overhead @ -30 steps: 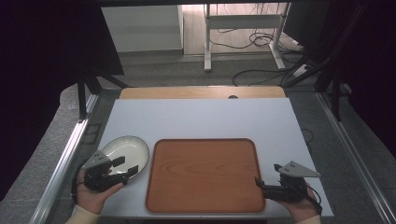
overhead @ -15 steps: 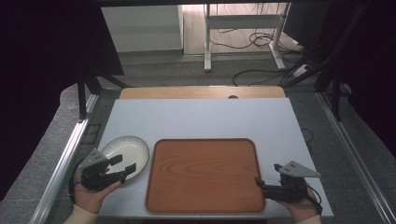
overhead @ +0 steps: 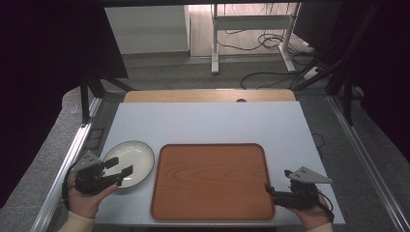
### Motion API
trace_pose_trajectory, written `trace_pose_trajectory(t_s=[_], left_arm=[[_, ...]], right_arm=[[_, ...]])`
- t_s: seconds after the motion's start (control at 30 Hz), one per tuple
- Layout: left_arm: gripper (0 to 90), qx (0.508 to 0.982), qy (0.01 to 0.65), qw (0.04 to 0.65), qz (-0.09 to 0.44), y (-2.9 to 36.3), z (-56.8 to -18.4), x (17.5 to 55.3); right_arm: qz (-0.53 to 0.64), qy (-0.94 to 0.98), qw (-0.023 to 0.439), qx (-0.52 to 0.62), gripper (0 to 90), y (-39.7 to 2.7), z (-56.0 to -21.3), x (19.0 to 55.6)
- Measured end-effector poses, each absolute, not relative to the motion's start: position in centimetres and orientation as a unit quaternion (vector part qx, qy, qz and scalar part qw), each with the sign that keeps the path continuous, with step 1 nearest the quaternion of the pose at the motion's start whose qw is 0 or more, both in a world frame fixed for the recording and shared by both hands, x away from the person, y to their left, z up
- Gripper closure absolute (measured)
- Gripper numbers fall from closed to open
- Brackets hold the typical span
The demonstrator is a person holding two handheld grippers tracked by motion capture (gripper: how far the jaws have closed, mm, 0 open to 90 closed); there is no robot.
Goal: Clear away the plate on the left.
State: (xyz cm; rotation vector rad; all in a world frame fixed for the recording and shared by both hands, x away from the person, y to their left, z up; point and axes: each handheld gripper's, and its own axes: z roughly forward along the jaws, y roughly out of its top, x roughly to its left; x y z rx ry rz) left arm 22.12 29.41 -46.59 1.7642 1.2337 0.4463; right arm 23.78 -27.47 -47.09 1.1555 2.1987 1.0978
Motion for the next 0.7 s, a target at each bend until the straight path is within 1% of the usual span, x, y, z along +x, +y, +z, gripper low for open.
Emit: trace_pose_trajectory(t_s=[0.7], left_arm=[[30.4, 0.7, 0.536, 0.431, 0.192, 32.3, -47.6, 23.1]], right_arm=[[0.393, 0.792, 0.213, 0.417, 15.0, -27.5, -47.1, 23.8]])
